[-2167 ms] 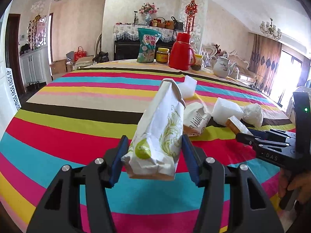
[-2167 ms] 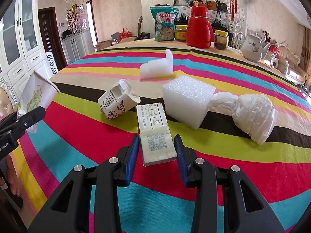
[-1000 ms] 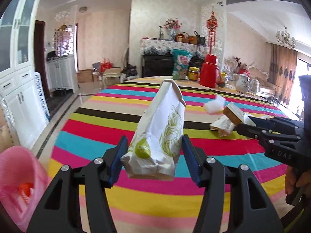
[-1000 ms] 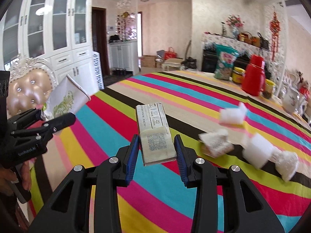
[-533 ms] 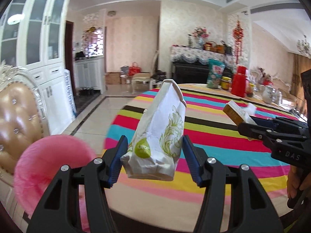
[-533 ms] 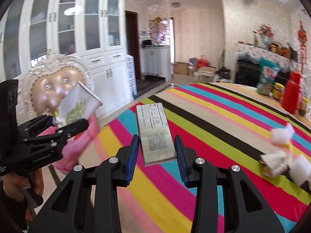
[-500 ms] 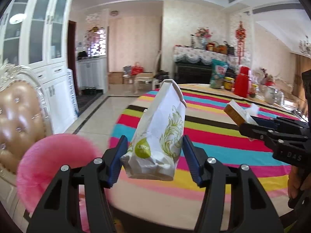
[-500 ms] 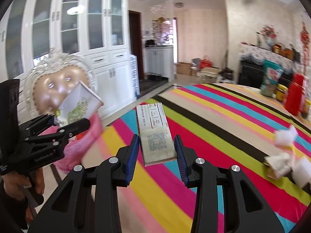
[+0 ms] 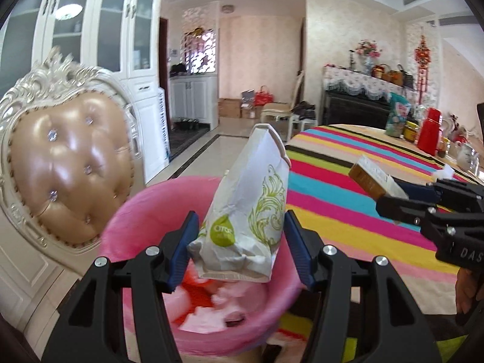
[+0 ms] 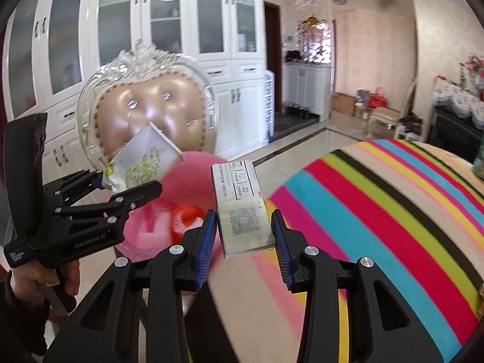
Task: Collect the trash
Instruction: 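Carry the paper bag and cardboard box to the wastebasket and release them, then move both open tools back over the table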
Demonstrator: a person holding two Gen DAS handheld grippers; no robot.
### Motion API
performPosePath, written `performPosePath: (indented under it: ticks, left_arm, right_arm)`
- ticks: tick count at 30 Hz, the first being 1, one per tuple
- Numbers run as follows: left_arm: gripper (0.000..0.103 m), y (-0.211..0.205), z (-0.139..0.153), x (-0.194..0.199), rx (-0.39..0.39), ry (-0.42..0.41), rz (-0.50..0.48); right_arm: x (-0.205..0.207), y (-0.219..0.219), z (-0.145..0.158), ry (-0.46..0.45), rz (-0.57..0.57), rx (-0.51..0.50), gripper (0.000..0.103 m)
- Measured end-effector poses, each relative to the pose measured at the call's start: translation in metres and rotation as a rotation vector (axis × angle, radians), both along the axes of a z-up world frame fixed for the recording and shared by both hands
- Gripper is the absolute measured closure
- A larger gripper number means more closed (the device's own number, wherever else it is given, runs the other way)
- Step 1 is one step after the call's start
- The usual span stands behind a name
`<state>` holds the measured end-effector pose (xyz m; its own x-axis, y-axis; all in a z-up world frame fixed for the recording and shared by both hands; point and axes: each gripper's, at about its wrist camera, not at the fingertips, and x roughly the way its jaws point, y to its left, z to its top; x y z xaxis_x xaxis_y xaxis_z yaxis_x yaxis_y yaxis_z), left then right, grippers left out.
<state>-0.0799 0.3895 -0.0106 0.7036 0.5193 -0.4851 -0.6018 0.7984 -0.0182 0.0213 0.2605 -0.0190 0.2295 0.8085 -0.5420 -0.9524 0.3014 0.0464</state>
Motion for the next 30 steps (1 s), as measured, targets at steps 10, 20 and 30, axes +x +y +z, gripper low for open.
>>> performPosePath:
  ticks: [10, 20, 30]
  left_arm:
    - [0.046, 0.060, -0.024, -0.015, -0.060, 0.042, 0.067]
    - [0.023, 0.072, -0.038, -0.022, -0.045, 0.052, 0.124]
    - [0.005, 0.045, -0.023, -0.021, 0.010, 0.041, 0.152]
  right_arm:
    - [-0.008, 0.066, -0.019, 0.061, 0.065, -0.033, 0.066]
    - [-0.004, 0.079, -0.024, 0.075, 0.094, -0.009, 0.025]
    - [0.018, 0.012, -0.018, -0.016, 0.012, -0.035, 0.025]
